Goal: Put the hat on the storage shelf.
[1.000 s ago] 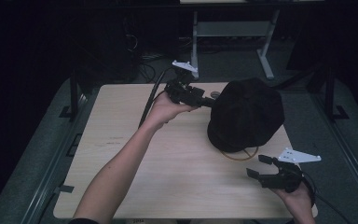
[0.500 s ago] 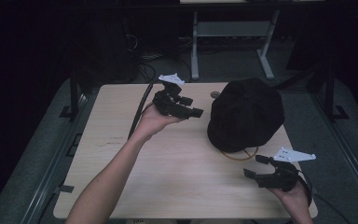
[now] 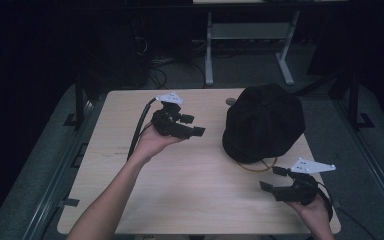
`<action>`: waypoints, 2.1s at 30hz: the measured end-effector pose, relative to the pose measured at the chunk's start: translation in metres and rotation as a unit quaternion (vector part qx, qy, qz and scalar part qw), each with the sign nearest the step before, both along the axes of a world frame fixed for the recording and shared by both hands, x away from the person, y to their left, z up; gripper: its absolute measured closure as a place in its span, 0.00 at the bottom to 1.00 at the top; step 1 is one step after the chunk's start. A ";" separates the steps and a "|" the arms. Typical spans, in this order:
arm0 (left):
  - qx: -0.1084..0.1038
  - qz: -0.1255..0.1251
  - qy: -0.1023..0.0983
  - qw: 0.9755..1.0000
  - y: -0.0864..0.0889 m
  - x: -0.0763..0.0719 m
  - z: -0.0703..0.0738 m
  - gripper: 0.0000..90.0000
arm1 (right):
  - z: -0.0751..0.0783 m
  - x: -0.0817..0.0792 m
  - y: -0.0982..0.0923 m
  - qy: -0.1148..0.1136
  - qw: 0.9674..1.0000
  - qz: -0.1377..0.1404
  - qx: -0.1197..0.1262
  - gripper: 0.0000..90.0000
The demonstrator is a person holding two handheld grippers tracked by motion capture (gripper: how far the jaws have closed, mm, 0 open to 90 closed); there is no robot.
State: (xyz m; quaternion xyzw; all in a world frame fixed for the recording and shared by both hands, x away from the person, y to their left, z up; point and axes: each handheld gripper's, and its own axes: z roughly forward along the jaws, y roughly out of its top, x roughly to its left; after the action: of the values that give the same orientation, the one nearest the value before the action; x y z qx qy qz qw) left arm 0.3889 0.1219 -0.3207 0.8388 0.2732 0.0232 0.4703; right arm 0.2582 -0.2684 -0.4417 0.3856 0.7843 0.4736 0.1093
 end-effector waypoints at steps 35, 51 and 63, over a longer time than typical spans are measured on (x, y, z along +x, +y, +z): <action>-0.013 0.031 0.000 0.999 0.059 -0.060 -0.048 0.31 | -0.002 -0.006 0.014 -0.001 1.000 0.010 -0.019 0.23; 0.003 0.054 0.001 0.999 0.090 -0.080 -0.071 0.31 | -0.003 -0.008 0.018 0.002 1.000 0.015 -0.024 0.23; 0.014 0.072 -0.007 0.997 0.110 -0.100 -0.089 0.30 | -0.004 -0.008 0.018 0.002 1.000 0.016 -0.023 0.23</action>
State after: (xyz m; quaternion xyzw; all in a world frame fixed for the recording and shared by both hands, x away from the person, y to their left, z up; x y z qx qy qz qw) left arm 0.2892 0.2319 -0.4095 0.8230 0.3293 0.0667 0.4580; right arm 0.2498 -0.2506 -0.4456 0.3716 0.8011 0.4564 0.1088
